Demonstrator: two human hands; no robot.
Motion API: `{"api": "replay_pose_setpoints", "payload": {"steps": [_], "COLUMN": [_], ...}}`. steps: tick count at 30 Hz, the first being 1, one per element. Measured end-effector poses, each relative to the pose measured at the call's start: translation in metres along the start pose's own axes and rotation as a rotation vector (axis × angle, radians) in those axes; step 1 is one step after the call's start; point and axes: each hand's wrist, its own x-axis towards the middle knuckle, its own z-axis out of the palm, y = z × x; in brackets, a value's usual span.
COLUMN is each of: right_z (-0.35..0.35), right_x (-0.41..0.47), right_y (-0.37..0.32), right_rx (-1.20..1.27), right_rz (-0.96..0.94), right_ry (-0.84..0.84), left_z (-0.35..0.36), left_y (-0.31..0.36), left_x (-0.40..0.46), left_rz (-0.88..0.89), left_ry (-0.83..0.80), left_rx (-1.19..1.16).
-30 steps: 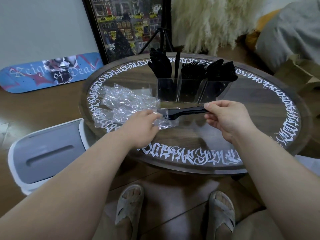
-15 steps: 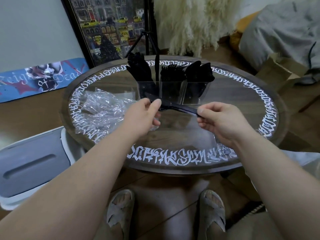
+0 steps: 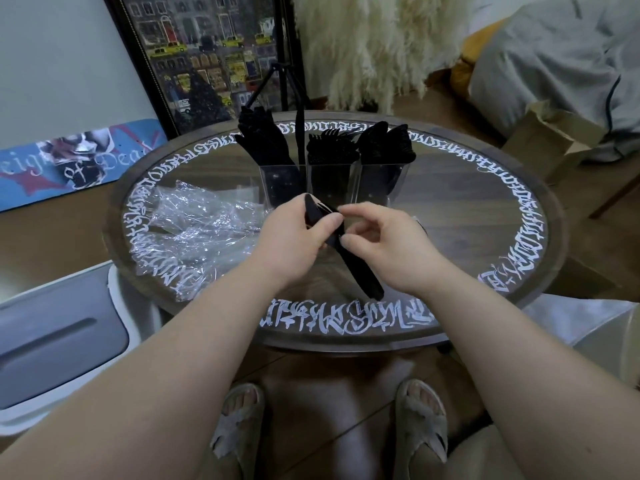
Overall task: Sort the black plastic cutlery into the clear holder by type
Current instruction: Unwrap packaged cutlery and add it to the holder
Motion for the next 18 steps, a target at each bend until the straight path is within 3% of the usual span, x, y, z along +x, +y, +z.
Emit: {"api": "replay_pose_setpoints", "payload": {"steps": [9, 18], "right_z": [0.010, 0.014], "right_x": [0.010, 0.009], "right_y": [-0.001, -0.009], "right_rx": [0.077, -0.039], "right_rz": [-0.072, -0.056], "right_ry": [0.204, 0.221], "left_z": [-0.008, -0.014], "left_y": [0.003, -0.002], "left_x": [-0.004, -0.006], "left_rz": [0.083, 0.104], "left_ry": [-0.051, -0.061], "left_rx": [0.062, -0.027]}}
